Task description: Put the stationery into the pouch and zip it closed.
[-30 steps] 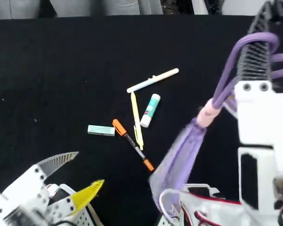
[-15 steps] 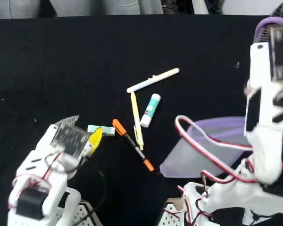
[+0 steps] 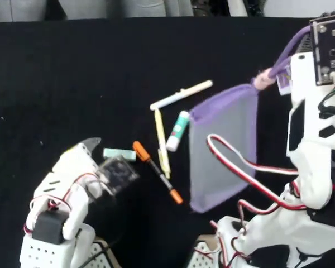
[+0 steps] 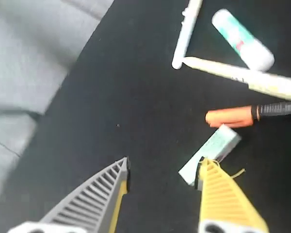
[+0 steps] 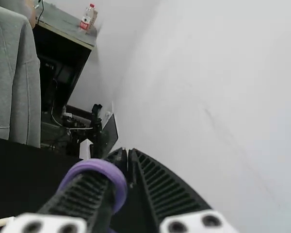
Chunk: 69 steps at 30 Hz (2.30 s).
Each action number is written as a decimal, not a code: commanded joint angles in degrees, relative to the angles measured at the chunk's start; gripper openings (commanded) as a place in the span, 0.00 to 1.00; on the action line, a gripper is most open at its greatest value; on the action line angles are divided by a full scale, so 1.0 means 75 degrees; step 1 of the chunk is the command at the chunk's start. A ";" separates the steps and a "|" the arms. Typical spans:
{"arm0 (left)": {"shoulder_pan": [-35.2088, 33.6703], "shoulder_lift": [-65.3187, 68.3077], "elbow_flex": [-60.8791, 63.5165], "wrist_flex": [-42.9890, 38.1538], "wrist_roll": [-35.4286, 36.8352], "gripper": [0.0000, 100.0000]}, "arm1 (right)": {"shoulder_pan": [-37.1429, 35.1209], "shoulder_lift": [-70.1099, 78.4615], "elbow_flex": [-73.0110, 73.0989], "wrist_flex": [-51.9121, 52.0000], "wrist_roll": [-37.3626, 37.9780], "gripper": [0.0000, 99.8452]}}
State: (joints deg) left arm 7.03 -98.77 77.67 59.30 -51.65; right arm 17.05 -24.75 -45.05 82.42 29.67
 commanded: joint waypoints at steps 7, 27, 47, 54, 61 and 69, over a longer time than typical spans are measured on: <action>-0.0018 0.1676 0.0088 -0.1536 -0.1242 0.23 | 0.0117 -0.0674 0.0029 0.0316 -0.0012 0.01; 0.1623 1.1405 -0.6242 -0.2872 0.9799 0.24 | 0.0117 -0.0944 0.0029 0.0785 -0.0012 0.01; 0.1788 1.4406 -0.7179 -0.4947 1.1370 0.24 | 0.0070 -0.0944 -0.0029 0.1102 -0.0481 0.01; 0.1788 1.5344 -0.7801 -0.4935 1.1323 0.23 | 0.0117 -0.1073 0.0018 0.1102 -0.0445 0.01; 0.1694 1.5414 -0.7895 -0.4935 1.1335 0.21 | 0.0082 -0.1694 0.0029 0.1102 -0.0434 0.01; 0.1694 1.5426 -0.7895 -0.4935 1.1323 0.11 | 0.0117 -0.1823 0.0322 0.1043 -0.0422 0.01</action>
State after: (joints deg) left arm 20.04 17.10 22.02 22.81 32.92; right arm 16.97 -38.11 -44.53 90.42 26.68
